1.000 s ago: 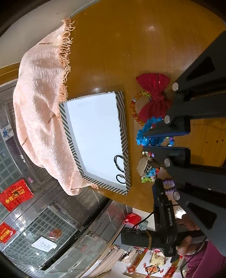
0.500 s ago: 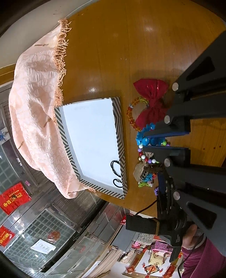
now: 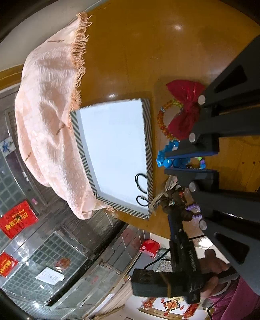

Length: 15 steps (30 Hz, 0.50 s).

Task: Organize jewelry
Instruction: 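Grasp leopard-print bow scrunchie with left tool while right tool grasps blue bead bracelet, then carry scrunchie and blue bracelet into the tray and open both tools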

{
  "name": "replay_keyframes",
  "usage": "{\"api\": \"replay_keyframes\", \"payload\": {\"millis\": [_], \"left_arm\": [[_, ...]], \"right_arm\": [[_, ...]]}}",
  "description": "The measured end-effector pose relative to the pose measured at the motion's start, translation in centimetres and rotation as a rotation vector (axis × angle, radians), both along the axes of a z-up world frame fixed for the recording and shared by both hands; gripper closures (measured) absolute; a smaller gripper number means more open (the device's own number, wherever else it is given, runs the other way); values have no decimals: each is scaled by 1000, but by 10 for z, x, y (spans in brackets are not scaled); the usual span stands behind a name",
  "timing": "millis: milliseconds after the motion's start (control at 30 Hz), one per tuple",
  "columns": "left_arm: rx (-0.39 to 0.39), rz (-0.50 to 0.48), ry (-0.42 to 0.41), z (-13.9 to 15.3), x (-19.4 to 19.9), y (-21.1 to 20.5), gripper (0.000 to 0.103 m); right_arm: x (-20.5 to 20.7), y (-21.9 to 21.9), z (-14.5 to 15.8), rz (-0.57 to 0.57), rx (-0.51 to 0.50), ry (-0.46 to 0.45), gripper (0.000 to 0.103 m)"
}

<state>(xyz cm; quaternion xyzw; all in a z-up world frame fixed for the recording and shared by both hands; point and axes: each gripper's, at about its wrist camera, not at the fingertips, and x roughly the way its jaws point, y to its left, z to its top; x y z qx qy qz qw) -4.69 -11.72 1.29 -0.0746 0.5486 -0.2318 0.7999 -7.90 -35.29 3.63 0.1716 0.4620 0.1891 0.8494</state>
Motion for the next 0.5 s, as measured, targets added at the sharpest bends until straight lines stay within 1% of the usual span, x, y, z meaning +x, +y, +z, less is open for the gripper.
{"api": "replay_keyframes", "payload": {"millis": [100, 233, 500], "left_arm": [[-21, 8, -36, 19, -1, 11, 89], [-31, 27, -74, 36, -1, 21, 89], [-10, 73, -114, 47, 5, 37, 89]], "right_arm": [[3, 5, 6, 14, -3, -18, 94], [7, 10, 12, 25, -3, -36, 94], [16, 25, 19, 62, -15, -55, 94]]}}
